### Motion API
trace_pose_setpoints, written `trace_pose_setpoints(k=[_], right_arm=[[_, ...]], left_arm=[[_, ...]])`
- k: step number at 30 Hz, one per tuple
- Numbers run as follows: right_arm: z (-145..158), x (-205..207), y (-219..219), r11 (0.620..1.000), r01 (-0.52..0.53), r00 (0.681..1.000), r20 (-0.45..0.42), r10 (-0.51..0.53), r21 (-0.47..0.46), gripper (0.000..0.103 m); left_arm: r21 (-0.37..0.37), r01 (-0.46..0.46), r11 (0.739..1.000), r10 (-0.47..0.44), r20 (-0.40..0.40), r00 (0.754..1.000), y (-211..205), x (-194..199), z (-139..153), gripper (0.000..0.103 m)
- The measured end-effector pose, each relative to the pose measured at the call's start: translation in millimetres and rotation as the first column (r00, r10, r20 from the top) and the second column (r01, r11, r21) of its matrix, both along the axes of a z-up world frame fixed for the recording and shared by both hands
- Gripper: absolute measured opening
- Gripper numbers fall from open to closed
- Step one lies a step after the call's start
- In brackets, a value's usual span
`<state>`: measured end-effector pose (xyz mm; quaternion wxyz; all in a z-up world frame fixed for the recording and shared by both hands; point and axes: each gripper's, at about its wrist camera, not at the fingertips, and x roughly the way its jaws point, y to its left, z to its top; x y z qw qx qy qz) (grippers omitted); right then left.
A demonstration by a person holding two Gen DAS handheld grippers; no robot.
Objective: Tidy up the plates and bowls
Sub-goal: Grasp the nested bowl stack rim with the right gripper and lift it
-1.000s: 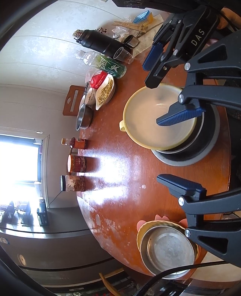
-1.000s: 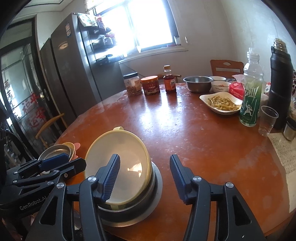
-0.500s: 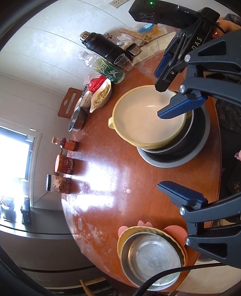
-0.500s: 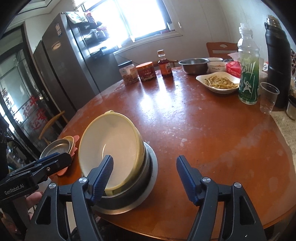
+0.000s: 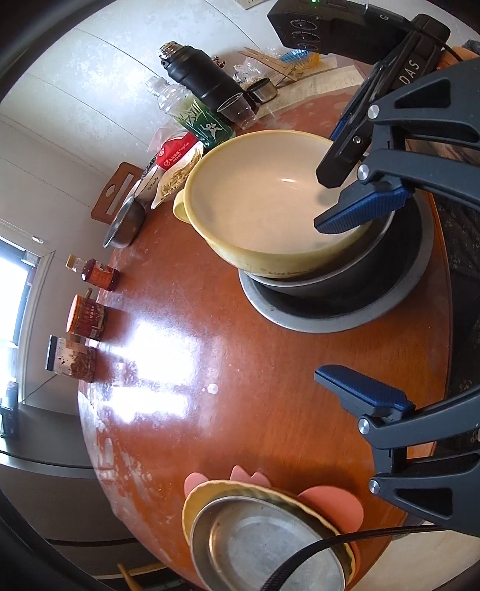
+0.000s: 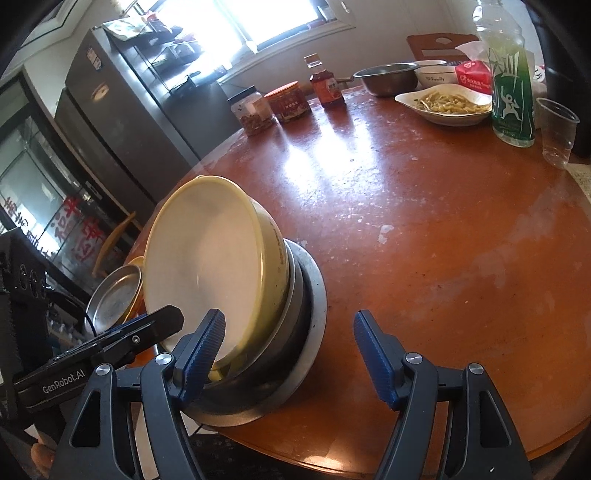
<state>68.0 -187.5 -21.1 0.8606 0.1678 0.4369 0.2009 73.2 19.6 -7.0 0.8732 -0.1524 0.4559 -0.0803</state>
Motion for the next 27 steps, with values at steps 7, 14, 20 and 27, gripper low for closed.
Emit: trace_pose_setpoints(k=[7,14,20,27], right_arm=[[-5,3,3,0.999,-0.029,1.0,0.006,0.029,0.02,0.066],[0,-3,8,0.999,-0.035,0.999,0.037,0.035,-0.006,0.055],[5,-3,13,0.999,-0.043,0.998,0.045,0.043,-0.003,0.055],[25,-3,30,0.997,-0.08,0.993,0.086,0.079,0.009,0.055]], left_arm=[[-0.112,0.007,0.994,-0.014,-0.062,0.998,1,12,-20,0.071],[-0.124,0.027,0.992,-0.034,-0.055,0.998,-5,13,-18,0.056],[-0.123,0.011,0.992,-0.016,-0.043,0.999,2,10,-9,0.056],[-0.096,-0.019,0.995,0.02,0.011,1.0,19,-4,15,0.056]])
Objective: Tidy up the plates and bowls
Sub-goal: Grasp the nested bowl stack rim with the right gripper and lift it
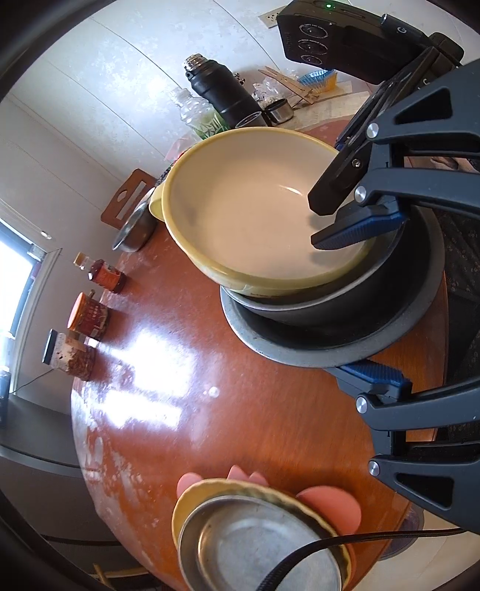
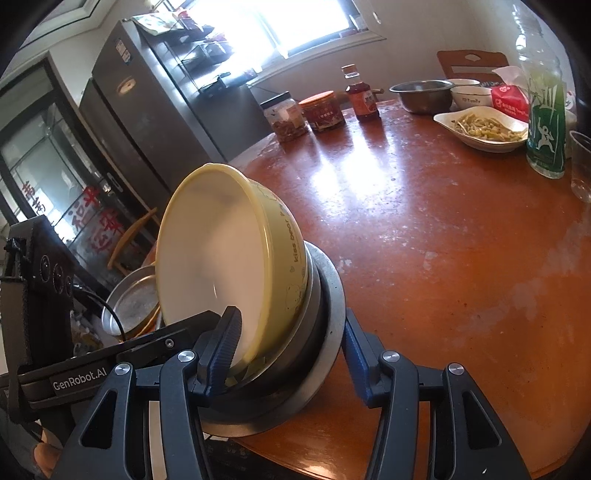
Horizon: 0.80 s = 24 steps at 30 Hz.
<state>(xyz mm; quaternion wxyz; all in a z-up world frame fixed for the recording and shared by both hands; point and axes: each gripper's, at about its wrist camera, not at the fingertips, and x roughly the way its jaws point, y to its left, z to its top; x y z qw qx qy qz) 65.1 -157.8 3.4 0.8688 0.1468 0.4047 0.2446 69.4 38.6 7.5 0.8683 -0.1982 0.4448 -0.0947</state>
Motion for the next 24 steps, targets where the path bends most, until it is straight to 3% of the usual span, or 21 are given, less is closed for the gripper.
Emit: trace_pose_setpoints(k=[12,24], right_arm=[[29,-4,52,0.995,-0.099,0.993,0.062,0.097,0.016,0.055],[48,2,117,0.982,-0.186,0.977,0.105,0.183,0.023,0.055]], left_arm=[[0.029,-0.095,0.995,0.091,0.097,0.991,48,-26,28,0.056],[0.037,-0.175,0.984,0.168,0.133,0.977,108,-39,42,0.056]])
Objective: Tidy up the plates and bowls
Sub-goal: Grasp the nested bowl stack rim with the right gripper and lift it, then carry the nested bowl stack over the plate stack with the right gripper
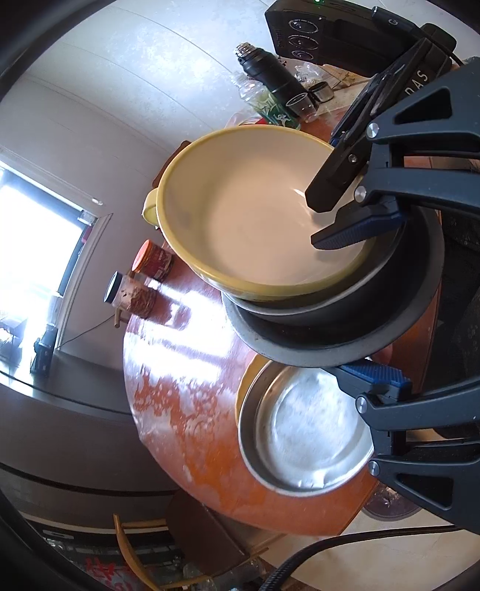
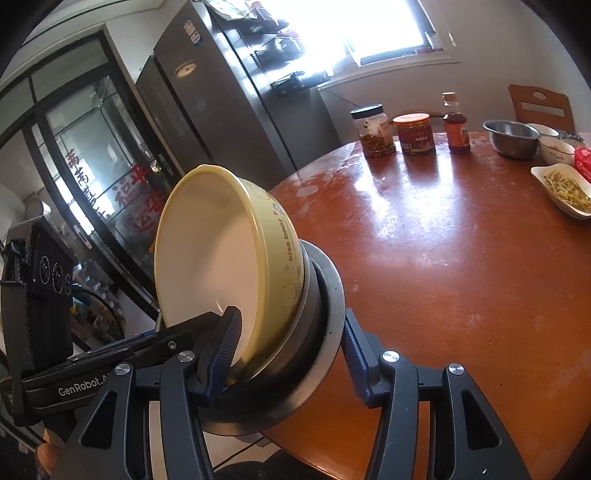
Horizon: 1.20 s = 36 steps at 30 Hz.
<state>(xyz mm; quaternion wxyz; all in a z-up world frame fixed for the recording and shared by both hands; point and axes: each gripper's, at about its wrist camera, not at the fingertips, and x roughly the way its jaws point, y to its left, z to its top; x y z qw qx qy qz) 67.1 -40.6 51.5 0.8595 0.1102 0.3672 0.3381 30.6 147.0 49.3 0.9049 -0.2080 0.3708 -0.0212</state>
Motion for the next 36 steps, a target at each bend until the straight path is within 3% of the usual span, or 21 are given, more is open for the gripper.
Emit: trace_pose_setpoints(k=[7,17,36], right_arm=[[4,11,43,0.999,-0.046,0.999,0.002,0.046,0.01,0.055],[-11,27,89,0.997,-0.08,0.996,-0.039,0.08,-0.002,0.055],[-35,38,107,0.995,-0.095,0.989,-0.12,0.092,-0.015,0.055]], left_arm=[[0.015,-0.041,0.999,0.041,0.009,0.999,39,1,3,0.056],[0.006,-0.066,0.998,0.066,-0.039,0.997,83,12,-15,0.056],[0.039,-0.075,0.996,0.078,-0.064,0.995,88,21,-35,0.056]])
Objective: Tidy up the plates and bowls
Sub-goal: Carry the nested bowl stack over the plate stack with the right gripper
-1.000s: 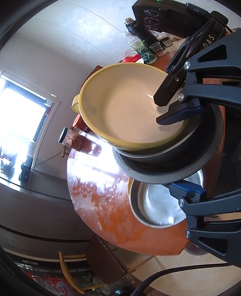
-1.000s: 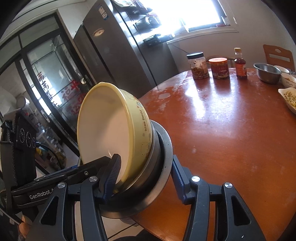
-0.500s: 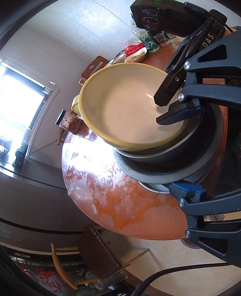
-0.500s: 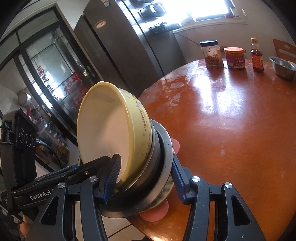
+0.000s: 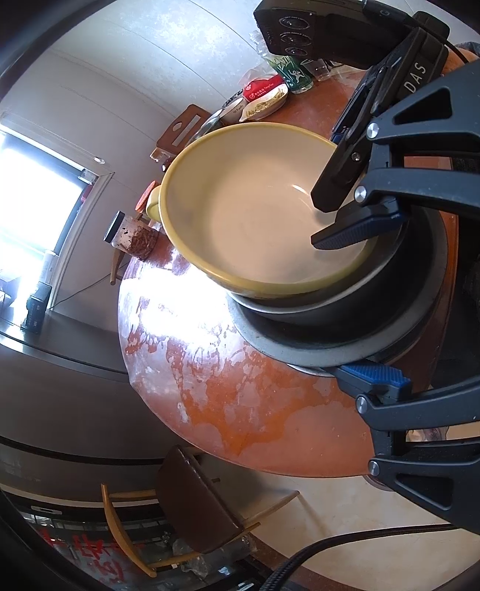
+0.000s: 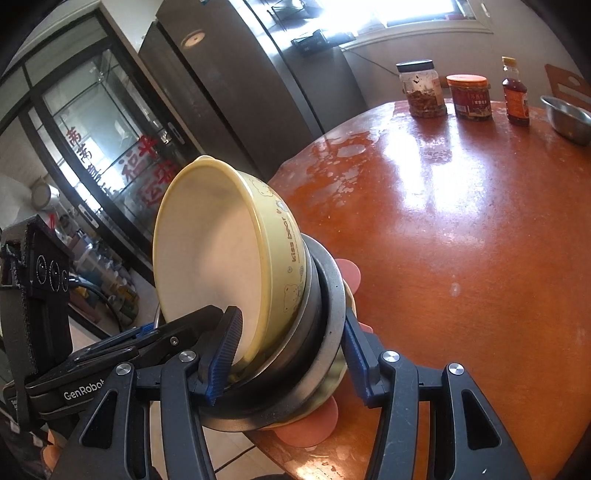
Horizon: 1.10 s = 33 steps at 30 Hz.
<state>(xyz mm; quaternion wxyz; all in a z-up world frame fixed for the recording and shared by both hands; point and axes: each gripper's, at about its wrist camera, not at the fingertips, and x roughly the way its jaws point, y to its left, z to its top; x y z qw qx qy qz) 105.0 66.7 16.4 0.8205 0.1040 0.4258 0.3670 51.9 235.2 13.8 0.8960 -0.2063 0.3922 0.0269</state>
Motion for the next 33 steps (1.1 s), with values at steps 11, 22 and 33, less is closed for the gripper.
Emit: trace_pose_setpoints(k=[11,22,33], right_arm=[[-4,0,0,1.0,-0.007,1.0,-0.016,0.007,-0.001,0.056],[-8,0,0,1.0,-0.014,1.0,-0.022,0.015,0.003,0.056],[-11,1,-2,1.0,-0.014,1.0,-0.027,0.014,0.011,0.057]], left_arm=[[0.019,0.005,1.0,-0.004,-0.006,1.0,1,1,-3,0.056],[0.033,0.007,0.999,-0.007,-0.011,1.0,1,2,-2,0.056],[0.03,0.013,0.999,-0.013,-0.015,1.0,0,1,-2,0.056]])
